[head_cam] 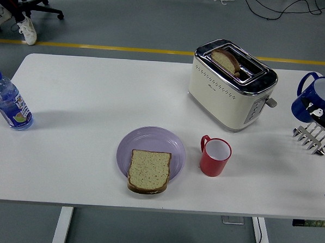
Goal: Pick up the cup,pour liquid into bread,place the cup on the desk
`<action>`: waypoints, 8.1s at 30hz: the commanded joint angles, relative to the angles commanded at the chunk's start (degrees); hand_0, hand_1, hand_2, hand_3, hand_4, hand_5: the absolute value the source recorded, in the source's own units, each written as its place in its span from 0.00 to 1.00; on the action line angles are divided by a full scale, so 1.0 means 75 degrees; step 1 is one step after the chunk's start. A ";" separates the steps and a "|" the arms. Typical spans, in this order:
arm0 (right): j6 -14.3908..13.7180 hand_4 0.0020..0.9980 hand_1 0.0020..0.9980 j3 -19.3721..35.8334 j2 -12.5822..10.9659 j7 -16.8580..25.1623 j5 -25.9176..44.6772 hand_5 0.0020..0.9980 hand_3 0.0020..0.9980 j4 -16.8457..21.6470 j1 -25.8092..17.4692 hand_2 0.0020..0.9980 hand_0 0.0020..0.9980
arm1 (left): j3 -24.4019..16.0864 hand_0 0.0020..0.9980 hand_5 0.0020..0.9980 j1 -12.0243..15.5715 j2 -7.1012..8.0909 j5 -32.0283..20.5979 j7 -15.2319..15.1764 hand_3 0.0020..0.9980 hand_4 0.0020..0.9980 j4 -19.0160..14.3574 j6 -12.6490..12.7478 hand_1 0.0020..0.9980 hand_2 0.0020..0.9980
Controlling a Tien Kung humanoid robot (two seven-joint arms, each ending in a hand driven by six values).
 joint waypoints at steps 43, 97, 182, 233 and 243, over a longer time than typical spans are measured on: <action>-0.0924 0.78 0.07 -0.1306 0.0930 0.1073 -0.0679 0.00 0.38 -0.1482 -0.0628 0.30 0.13 | 0.0077 0.63 0.99 -0.0059 -0.0007 0.0033 0.0023 0.56 0.37 0.0000 -0.0026 0.58 0.62; -0.0773 0.73 0.08 -0.2728 0.1113 0.1392 -0.0276 0.00 0.41 -0.2523 -0.0113 0.31 0.15 | 0.0524 0.62 0.99 0.0010 -0.0048 -0.0217 0.0028 0.55 0.37 0.0000 -0.0064 0.58 0.61; -0.0877 0.84 0.34 -0.1741 0.1350 0.0815 -0.1434 0.08 0.52 -0.3020 -0.0037 0.50 0.33 | 0.0269 0.63 0.99 -0.0014 -0.0054 -0.0079 0.0048 0.56 0.36 0.0000 -0.0066 0.59 0.61; -0.0222 1.00 0.86 -0.0852 0.1315 -0.0215 -0.2159 0.21 1.00 -0.1947 -0.0516 0.99 0.94 | 0.0281 0.62 0.99 0.0035 -0.0054 -0.0027 0.0055 0.56 0.37 0.0000 -0.0077 0.59 0.61; -0.0178 1.00 0.87 -0.0651 0.1206 -0.0409 -0.2334 0.20 1.00 -0.0970 -0.0840 1.00 0.96 | 0.0235 0.62 1.00 0.0004 -0.0047 -0.0034 0.0035 0.56 0.37 0.0000 -0.0078 0.59 0.61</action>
